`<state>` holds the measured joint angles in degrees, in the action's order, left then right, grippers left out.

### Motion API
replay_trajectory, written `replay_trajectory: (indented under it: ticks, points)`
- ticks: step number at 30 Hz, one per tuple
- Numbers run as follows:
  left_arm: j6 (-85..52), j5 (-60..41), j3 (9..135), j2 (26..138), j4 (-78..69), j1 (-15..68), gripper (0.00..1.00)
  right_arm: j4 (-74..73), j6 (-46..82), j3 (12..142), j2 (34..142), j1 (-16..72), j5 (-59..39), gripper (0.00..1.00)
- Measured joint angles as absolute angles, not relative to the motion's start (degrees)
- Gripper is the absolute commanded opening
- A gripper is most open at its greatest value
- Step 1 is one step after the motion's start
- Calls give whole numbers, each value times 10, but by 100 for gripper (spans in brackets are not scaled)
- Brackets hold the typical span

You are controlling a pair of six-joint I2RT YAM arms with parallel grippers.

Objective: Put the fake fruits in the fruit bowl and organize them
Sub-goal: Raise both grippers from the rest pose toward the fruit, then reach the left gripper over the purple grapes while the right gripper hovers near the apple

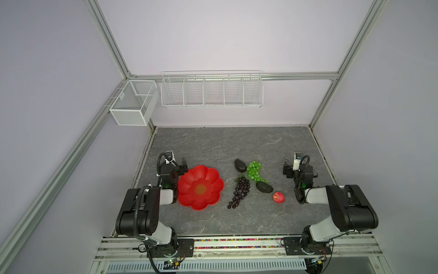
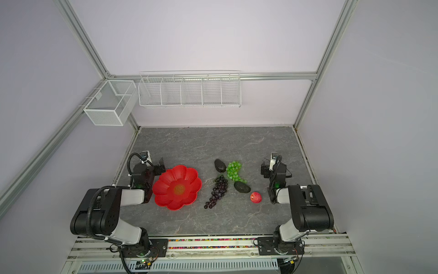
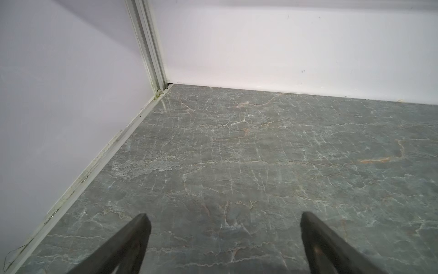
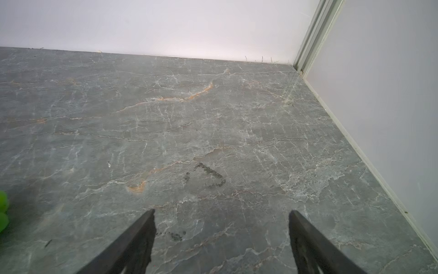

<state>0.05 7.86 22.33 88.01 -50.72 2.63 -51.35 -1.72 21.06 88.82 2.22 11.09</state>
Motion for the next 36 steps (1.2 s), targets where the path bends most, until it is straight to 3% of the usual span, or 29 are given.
replay_trajectory:
  ticks: [24, 27, 31, 36]
  points:
    - [-4, 79, 223, 882, -507, 23, 99, -504, -15, 213, 884, 16, 113, 88]
    - [-13, 94, 217, 874, -511, 18, 99, -434, -21, 215, 812, 41, 148, 88]
    - [-17, 116, 213, 768, -431, 21, 98, -270, 14, 274, 655, 105, 169, 88]
    - [15, 167, 259, 674, -353, 137, 95, -79, 74, 400, 561, 158, 120, 88]
